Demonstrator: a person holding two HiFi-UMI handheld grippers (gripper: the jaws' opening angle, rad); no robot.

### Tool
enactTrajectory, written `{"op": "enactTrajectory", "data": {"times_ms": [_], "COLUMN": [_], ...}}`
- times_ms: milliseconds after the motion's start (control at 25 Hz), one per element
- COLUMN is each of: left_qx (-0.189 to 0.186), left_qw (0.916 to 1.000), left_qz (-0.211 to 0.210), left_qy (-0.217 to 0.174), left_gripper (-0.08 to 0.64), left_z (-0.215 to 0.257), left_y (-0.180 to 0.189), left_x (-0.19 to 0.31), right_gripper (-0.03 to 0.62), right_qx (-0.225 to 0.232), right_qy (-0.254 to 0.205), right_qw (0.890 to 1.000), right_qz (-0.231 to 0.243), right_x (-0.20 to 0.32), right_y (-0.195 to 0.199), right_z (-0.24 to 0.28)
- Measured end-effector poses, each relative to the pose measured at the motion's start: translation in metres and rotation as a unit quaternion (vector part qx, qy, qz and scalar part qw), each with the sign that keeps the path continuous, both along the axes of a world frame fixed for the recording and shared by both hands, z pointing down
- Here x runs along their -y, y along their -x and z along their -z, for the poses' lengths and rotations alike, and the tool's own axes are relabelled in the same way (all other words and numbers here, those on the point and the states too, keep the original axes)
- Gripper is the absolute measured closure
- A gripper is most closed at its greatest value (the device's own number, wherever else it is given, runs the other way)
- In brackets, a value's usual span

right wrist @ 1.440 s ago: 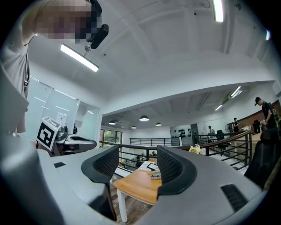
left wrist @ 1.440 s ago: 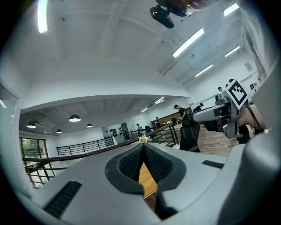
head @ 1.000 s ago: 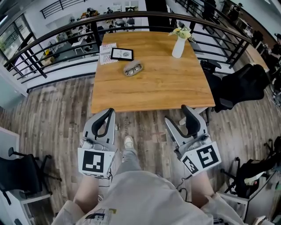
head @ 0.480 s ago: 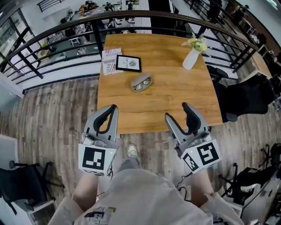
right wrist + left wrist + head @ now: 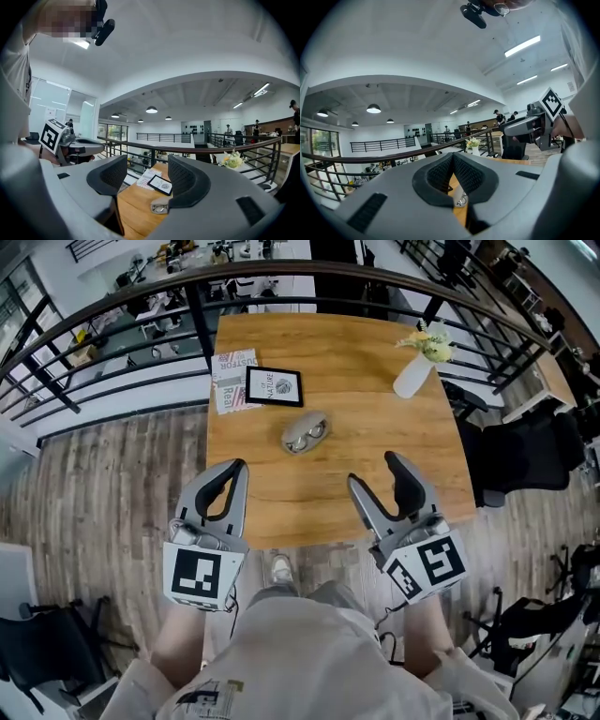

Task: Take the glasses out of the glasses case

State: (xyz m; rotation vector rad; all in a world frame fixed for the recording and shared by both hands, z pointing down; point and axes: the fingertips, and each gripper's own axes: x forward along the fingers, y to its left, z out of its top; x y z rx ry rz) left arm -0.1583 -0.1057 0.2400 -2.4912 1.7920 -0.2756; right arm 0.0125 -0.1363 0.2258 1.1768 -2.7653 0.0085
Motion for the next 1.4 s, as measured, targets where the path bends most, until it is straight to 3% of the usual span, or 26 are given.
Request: {"op": "enactTrajectory", "data": {"times_ms": [240,800,1240,1400], "left_qx": [-0.008,-0.002,0.006,-0.016], "left_qw": [0.9999,0.9991,0.9959,0.9919], "left_qz": [-0.011,0.023,0.017,0.015], "left_qy": [0.004,0.035,0.089,0.125], "left_gripper": [0.545,0.545,0.545,0.545], "left_z": [-0.004,-0.031,-0.138,-0.19], "left_y": [-0.003,-0.042,-0.06,-0.065], "left_x": [0.019,0.088,0.169,0.187], "right_gripper": [0.302,0.302,0.301,0.298], "right_qx": [-0.004,-0.046,-0.102,-0.119], "right_qy": [0.004,0.028,0.09,0.125], "right_qw": [1.0,0.995,0.982,0.973], "right_qz": [0.011,0.078,0.132,0.154], "right_x": [0.023,0.111,0.203,0.217], "right_y": [0.002,-0.024,0.002,0.014], "right_z": [-0.001,-0.044,-0.161,-0.214]}}
